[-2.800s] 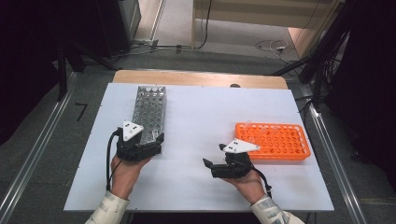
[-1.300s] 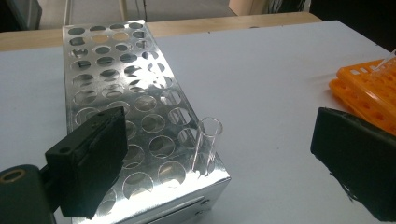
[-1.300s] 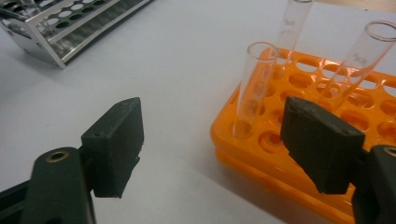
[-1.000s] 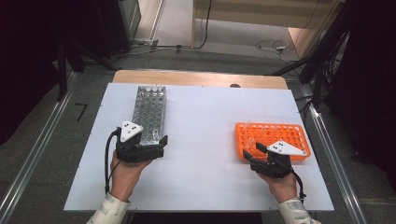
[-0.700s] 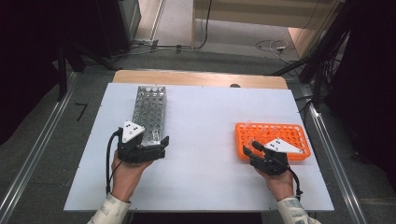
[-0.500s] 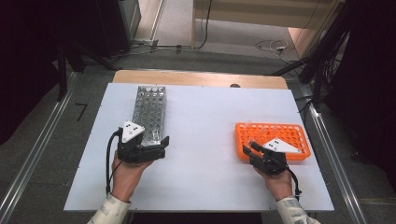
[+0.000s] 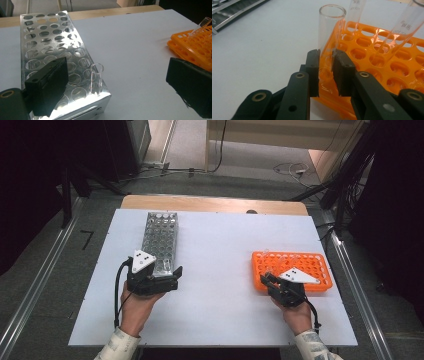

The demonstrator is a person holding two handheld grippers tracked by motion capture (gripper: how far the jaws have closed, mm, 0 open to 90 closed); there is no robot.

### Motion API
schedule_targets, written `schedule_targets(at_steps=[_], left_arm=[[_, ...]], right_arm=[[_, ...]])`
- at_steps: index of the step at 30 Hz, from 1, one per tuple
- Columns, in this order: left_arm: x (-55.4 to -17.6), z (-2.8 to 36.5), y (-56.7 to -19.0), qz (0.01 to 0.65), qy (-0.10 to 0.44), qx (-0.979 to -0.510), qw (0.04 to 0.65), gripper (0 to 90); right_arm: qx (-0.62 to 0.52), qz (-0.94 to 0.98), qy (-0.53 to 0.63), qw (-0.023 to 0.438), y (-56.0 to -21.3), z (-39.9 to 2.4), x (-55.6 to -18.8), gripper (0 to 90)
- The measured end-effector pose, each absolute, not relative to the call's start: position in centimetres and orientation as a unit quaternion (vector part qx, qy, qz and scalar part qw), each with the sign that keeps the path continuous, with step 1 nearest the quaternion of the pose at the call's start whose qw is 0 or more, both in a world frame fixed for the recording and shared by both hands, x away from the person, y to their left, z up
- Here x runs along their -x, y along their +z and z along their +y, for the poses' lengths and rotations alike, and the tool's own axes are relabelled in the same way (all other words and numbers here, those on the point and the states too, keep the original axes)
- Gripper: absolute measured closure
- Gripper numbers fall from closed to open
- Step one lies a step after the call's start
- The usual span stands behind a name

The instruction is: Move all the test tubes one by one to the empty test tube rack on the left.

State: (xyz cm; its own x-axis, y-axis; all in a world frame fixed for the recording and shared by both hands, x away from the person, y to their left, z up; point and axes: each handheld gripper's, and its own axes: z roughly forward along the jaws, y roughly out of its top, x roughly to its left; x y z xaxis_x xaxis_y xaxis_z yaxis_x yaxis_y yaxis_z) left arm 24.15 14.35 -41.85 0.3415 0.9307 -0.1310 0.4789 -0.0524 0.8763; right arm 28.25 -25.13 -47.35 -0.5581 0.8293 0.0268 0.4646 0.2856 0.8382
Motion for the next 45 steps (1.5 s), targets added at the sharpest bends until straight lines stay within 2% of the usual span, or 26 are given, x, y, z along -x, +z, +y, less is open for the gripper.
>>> schedule_targets(at_steps=[23, 45], left_arm=[[-24.0, 13.9, -41.8, 0.513, 0.240, -0.685, 0.459, 4.2], [-23.6, 12.6, -41.6, 0.496, 0.230, -0.695, 0.467, 4.8]], right_arm=[[-0.404, 0.757, 0.463, 0.224, -44.2, -25.1, -26.6, 73.1], [-0.343, 0.795, 0.470, 0.171, -45.0, -19.3, -25.7, 73.1]])
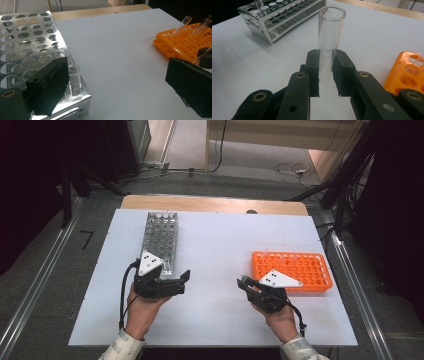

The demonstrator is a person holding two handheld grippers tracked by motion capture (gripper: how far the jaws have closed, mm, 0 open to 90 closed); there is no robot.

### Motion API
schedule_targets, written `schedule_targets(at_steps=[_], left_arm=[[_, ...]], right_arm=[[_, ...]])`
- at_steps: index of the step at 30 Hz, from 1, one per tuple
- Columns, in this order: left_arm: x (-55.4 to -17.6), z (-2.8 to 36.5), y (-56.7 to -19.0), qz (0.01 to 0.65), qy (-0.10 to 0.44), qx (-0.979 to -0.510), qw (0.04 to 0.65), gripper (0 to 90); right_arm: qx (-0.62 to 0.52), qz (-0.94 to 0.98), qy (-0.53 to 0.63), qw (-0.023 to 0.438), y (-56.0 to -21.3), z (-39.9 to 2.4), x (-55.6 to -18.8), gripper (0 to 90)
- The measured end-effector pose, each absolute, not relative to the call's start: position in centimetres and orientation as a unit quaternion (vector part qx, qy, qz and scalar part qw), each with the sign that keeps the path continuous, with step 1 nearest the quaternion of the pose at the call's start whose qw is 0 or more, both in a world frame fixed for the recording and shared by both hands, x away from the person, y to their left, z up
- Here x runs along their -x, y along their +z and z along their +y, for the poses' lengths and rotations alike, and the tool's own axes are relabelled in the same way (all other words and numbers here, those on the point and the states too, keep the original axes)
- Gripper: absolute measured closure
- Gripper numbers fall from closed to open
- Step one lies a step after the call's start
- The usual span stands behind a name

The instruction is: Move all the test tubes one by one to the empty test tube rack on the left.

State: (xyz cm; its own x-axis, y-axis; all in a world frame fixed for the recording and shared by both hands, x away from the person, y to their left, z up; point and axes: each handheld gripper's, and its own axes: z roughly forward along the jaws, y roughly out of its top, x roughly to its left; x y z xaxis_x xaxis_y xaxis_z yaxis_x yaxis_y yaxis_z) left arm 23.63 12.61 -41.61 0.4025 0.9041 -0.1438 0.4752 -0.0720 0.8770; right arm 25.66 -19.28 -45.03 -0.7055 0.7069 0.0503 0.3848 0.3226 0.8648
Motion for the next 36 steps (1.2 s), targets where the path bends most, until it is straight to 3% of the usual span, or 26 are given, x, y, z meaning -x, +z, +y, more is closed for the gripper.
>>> schedule_targets(at_steps=[36], left_arm=[[-23.6, 8.3, -41.4, 0.446, 0.191, -0.727, 0.486, 9.3]], right_arm=[[-0.299, 0.827, 0.457, 0.136, -45.2, -12.7, -27.4, 73.1]])
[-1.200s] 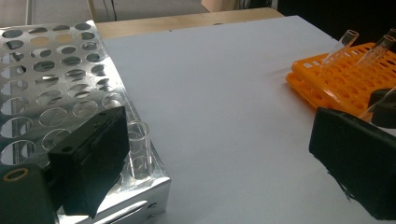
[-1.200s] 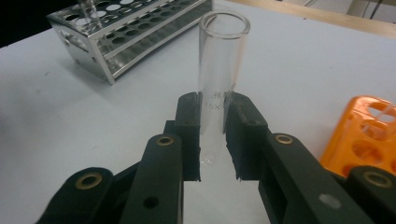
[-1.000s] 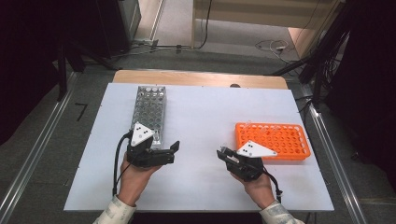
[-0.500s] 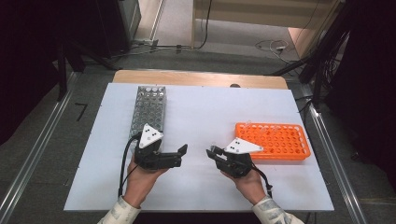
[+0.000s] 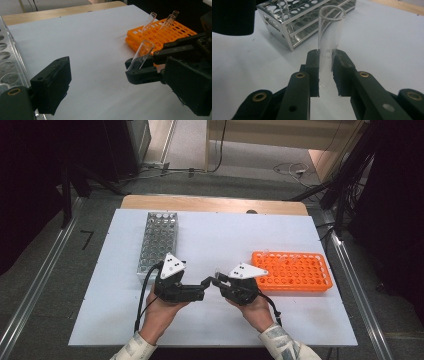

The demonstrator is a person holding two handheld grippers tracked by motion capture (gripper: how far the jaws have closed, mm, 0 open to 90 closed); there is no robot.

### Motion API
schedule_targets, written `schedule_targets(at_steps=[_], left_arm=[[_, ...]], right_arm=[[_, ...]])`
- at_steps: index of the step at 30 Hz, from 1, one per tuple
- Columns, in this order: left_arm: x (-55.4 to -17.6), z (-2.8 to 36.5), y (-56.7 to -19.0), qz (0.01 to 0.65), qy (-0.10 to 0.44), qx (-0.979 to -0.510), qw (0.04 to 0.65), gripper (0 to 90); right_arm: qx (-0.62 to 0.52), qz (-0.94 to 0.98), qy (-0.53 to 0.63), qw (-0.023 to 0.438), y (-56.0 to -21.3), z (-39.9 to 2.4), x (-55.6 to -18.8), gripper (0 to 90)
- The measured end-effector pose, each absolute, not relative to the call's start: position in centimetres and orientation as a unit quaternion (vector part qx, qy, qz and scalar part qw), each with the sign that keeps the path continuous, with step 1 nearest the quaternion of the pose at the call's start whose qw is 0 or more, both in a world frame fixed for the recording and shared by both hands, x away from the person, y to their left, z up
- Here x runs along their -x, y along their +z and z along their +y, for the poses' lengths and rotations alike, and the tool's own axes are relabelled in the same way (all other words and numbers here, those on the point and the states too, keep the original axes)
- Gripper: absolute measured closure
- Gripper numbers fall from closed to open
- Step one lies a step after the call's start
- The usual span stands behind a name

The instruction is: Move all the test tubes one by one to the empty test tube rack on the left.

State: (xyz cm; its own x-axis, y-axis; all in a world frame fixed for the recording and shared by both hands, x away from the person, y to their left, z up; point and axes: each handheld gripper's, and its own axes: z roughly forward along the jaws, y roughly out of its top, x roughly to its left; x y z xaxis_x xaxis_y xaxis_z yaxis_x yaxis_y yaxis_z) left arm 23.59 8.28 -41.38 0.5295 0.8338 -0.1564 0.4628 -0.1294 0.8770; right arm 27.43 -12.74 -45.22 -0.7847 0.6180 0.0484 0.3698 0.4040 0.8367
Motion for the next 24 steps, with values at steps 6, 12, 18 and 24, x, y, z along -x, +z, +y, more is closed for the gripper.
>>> schedule_targets(at_steps=[6, 12, 18, 24], left_arm=[[-23.8, 7.8, -41.6, 0.442, 0.190, -0.731, 0.483, 13.6], [-24.2, 7.1, -41.8, 0.431, 0.191, -0.737, 0.485, 27.3], [-24.4, 6.7, -42.0, 0.415, 0.184, -0.748, 0.484, 51.6], [-24.4, 6.5, -42.2, 0.402, 0.171, -0.758, 0.485, 67.5]], right_arm=[[-0.293, 0.831, 0.455, 0.129, -45.4, -11.7, -27.4, 73.1], [-0.286, 0.833, 0.457, 0.124, -45.4, -11.2, -27.4, 73.1], [-0.287, 0.831, 0.460, 0.121, -45.3, -11.2, -27.3, 73.1], [-0.285, 0.833, 0.459, 0.121, -45.3, -11.1, -27.2, 73.1]])
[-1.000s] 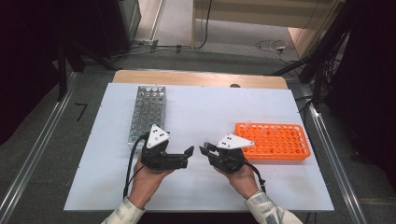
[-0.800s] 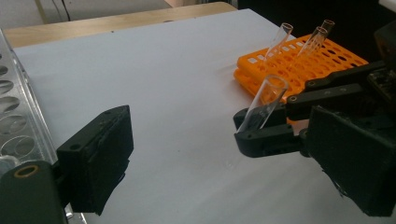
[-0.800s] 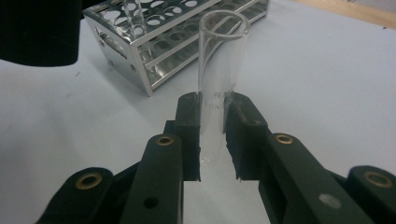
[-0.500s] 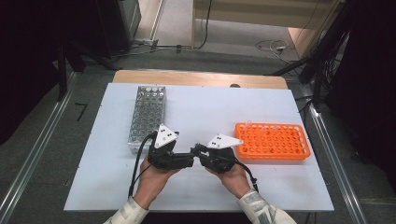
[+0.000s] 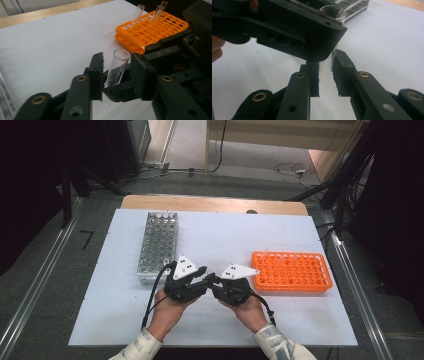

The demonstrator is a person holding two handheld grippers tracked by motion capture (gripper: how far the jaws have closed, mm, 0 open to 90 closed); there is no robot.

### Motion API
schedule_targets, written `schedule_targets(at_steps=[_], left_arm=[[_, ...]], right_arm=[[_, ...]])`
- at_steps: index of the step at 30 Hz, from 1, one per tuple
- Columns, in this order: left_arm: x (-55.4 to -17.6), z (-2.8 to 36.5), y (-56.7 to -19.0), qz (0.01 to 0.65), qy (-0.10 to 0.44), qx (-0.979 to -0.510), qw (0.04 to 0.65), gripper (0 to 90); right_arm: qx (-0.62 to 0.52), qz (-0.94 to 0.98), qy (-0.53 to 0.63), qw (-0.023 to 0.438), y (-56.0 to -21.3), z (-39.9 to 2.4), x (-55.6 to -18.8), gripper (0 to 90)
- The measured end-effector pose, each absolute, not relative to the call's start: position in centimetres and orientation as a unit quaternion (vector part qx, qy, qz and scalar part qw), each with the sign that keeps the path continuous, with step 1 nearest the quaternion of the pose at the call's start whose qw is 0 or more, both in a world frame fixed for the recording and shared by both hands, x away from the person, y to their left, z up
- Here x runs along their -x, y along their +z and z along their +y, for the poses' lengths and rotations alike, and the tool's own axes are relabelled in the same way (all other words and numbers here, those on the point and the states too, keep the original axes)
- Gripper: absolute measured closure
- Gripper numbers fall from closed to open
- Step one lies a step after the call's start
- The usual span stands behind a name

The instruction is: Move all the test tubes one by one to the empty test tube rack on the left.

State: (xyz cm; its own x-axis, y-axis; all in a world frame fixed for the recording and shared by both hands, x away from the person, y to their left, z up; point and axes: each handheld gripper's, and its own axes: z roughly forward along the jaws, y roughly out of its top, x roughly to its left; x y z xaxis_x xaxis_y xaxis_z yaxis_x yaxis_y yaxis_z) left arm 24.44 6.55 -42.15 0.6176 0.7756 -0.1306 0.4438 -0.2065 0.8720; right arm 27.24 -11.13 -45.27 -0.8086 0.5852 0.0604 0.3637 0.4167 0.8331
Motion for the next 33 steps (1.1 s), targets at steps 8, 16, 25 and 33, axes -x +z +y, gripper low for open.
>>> schedule_targets(at_steps=[8, 16, 25, 33], left_arm=[[-24.6, 6.6, -42.2, 0.407, 0.184, -0.757, 0.478, 74.3], [-24.7, 6.5, -41.9, 0.406, 0.186, -0.758, 0.476, 75.3], [-25.3, 6.8, -41.2, 0.413, 0.192, -0.751, 0.478, 75.3], [-25.9, 7.5, -40.5, 0.424, 0.196, -0.739, 0.485, 75.3]], right_arm=[[-0.284, 0.834, 0.459, 0.118, -45.3, -11.1, -27.2, 73.1], [-0.285, 0.832, 0.462, 0.113, -45.1, -11.3, -27.2, 68.0], [-0.287, 0.830, 0.467, 0.108, -44.7, -12.3, -27.4, 50.6], [-0.305, 0.825, 0.462, 0.113, -44.3, -13.7, -27.6, 38.0]])
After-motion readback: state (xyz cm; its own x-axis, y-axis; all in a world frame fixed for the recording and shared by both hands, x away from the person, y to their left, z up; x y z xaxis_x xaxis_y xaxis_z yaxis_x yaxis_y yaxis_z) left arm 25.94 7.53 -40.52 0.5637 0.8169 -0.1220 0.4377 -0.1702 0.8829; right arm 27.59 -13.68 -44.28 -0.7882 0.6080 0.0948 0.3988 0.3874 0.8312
